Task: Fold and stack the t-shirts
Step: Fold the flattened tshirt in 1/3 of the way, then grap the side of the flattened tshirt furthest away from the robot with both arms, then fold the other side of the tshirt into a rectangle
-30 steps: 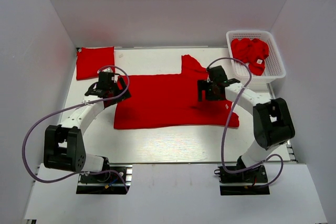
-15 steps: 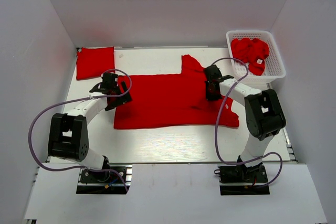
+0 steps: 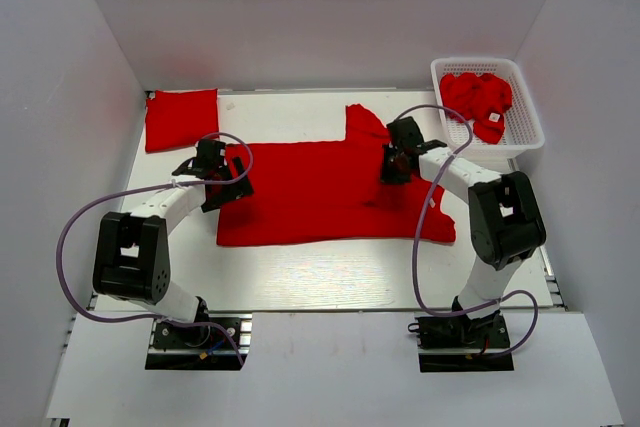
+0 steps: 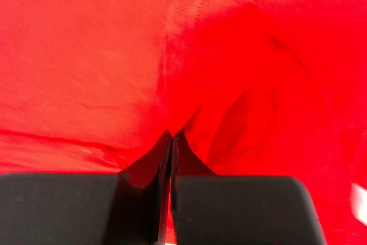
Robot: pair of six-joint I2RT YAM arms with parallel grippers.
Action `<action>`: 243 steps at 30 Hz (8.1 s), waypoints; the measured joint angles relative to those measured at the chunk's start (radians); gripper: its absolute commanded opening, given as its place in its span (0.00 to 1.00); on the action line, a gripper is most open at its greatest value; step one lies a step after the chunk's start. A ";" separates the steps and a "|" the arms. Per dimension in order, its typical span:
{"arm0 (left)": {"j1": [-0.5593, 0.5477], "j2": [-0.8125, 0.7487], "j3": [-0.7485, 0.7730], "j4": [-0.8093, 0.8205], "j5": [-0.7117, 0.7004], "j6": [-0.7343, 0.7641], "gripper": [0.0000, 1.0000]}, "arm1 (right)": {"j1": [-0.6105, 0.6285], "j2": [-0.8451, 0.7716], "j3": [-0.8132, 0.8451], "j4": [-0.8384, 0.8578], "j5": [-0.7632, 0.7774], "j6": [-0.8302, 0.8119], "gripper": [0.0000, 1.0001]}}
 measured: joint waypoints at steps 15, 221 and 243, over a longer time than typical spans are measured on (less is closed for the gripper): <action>0.000 0.051 0.013 0.001 0.097 0.023 1.00 | -0.049 0.173 0.061 0.277 -0.220 0.417 0.22; 0.156 0.223 0.218 0.218 -0.001 0.135 0.00 | -0.052 -0.481 -0.300 0.455 0.106 -0.521 0.00; 0.155 0.222 0.230 0.192 -0.035 0.146 0.12 | -0.053 -0.640 -0.428 0.138 0.130 -0.349 0.02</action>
